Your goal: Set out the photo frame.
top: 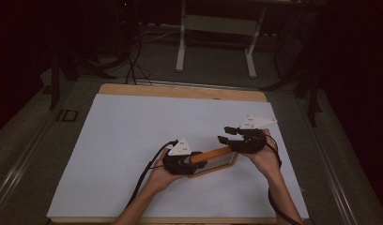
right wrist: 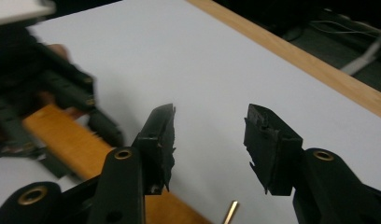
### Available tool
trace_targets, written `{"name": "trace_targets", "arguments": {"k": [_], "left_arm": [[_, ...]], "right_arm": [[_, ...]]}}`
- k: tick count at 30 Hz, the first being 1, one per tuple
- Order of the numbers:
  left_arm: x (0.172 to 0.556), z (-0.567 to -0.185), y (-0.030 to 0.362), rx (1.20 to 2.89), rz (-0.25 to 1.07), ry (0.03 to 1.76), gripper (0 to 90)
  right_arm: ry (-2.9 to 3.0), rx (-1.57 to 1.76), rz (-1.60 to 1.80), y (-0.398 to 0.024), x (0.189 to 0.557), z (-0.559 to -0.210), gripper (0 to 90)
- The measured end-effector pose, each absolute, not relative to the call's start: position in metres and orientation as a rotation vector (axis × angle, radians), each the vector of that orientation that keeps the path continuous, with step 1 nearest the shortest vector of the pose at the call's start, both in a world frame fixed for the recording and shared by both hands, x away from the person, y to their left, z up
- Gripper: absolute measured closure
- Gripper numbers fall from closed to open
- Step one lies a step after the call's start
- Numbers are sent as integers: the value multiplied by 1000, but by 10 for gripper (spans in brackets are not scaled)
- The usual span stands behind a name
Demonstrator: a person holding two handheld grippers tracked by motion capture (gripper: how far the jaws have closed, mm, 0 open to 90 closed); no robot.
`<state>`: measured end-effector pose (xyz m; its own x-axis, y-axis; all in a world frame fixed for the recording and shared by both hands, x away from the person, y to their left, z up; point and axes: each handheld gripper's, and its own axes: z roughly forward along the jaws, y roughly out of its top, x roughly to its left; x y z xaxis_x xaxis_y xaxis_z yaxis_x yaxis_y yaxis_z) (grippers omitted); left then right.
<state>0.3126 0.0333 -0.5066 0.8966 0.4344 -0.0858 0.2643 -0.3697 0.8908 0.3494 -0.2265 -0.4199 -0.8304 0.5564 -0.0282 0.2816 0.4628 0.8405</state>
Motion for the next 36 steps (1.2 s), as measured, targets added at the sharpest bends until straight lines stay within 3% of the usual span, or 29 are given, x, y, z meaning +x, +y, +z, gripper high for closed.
{"name": "trace_targets", "arguments": {"k": [4,16,36], "left_arm": [[311,-517,37,1954,186,545,565],[308,-534,30,2063,204,532,683],[312,-499,25,2138,246,409,723]], "right_arm": [[2444,667,1307,-226,343,-420,519],[2499,654,1297,-228,342,-430,524],[2559,484,1428,-238,338,-425,486]]}}
